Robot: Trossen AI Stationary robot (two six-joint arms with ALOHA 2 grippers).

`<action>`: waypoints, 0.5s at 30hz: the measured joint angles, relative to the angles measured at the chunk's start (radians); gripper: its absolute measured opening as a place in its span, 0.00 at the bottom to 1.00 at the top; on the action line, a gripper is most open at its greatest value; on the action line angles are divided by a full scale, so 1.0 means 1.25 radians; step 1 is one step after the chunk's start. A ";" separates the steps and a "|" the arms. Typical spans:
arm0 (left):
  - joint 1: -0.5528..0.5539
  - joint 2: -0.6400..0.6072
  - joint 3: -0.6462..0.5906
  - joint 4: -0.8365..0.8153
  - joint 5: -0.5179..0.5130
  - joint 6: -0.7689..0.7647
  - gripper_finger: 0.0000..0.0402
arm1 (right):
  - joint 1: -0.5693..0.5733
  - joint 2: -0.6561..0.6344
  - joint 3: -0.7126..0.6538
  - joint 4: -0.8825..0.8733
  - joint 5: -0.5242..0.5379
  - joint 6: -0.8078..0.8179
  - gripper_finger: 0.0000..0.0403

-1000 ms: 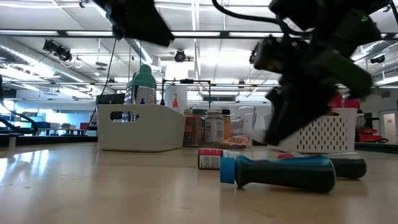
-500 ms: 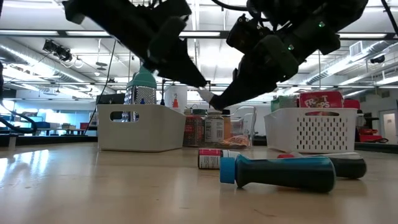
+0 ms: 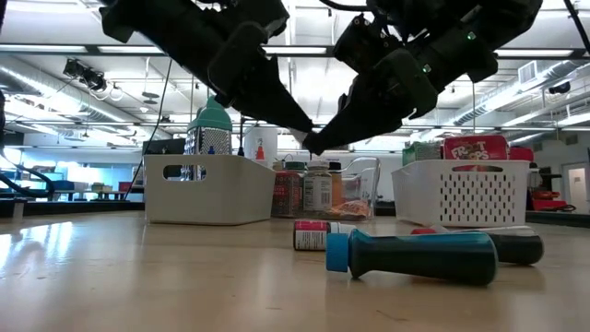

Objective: Pick & Place Kitchen Items
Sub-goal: Put the small brown food coloring bottle into the gray bin

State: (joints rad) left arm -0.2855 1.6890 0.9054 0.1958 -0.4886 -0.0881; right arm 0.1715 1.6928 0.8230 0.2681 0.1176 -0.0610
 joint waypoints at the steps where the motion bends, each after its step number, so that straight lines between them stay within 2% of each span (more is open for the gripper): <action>1: 0.000 0.000 0.000 -0.002 -0.006 0.001 0.41 | 0.000 0.000 0.000 0.006 -0.015 -0.003 0.21; 4: -0.001 0.000 0.000 0.000 -0.006 0.002 0.41 | -0.001 0.000 0.000 0.035 -0.037 -0.006 0.21; 8: 0.000 0.000 0.000 0.000 0.012 0.036 0.39 | 0.000 0.000 0.000 0.040 -0.021 -0.008 0.21; 15: 0.000 0.000 0.000 -0.001 0.009 0.046 0.21 | 0.000 0.000 0.000 0.043 -0.016 -0.008 0.21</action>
State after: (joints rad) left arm -0.2859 1.6886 0.9054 0.1951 -0.4774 -0.0307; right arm 0.1714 1.6928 0.8230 0.3218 0.0978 -0.0715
